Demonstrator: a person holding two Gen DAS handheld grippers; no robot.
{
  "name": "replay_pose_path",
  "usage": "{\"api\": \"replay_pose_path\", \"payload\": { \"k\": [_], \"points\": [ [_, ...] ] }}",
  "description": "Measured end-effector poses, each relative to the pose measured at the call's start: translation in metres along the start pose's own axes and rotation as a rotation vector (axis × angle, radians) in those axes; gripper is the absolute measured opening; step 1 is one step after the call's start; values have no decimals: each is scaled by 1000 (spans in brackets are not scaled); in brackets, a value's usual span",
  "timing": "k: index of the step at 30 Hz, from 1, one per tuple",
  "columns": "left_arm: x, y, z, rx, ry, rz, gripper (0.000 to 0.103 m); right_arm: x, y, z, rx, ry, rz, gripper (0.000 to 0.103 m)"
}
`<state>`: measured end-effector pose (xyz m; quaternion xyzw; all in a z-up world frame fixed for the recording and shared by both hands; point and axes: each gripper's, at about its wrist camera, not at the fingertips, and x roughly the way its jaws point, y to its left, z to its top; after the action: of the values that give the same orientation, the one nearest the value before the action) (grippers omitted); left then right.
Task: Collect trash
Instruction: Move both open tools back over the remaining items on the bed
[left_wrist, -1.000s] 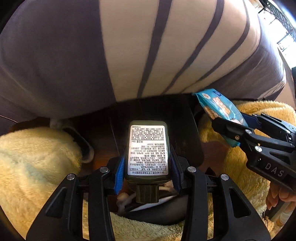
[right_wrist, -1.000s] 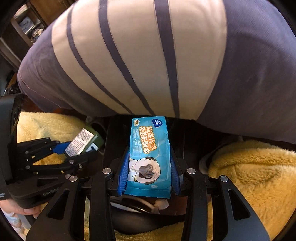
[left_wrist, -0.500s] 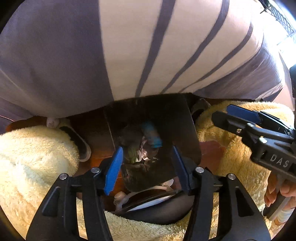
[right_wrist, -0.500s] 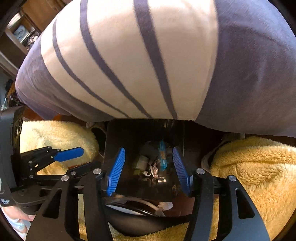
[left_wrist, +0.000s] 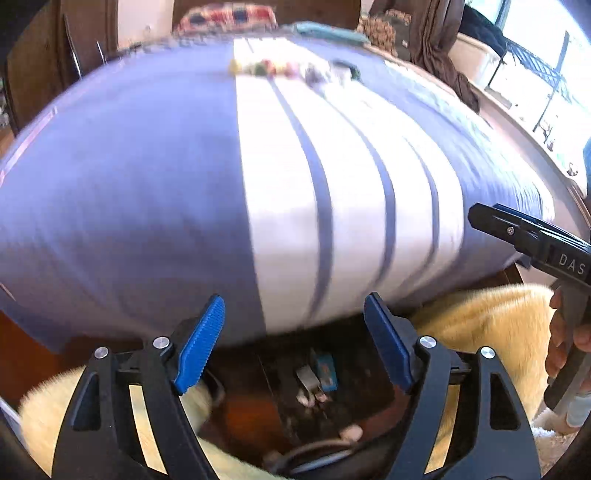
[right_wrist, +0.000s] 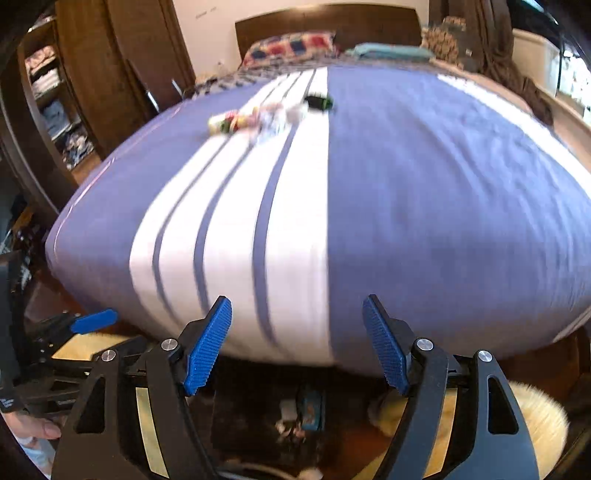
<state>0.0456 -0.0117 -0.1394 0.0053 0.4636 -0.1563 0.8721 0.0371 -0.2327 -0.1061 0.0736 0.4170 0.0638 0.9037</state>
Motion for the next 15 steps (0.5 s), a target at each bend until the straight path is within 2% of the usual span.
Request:
{"api": "replay_pose_path", "payload": {
  "k": [6,15],
  "points": [
    [11,19,55,-7,-43,68,76,20,-1,46,7,-25,5,74],
    [54,57,132,-52,-46,123,79,93,8,113,-13,18,32,74]
  ]
}}
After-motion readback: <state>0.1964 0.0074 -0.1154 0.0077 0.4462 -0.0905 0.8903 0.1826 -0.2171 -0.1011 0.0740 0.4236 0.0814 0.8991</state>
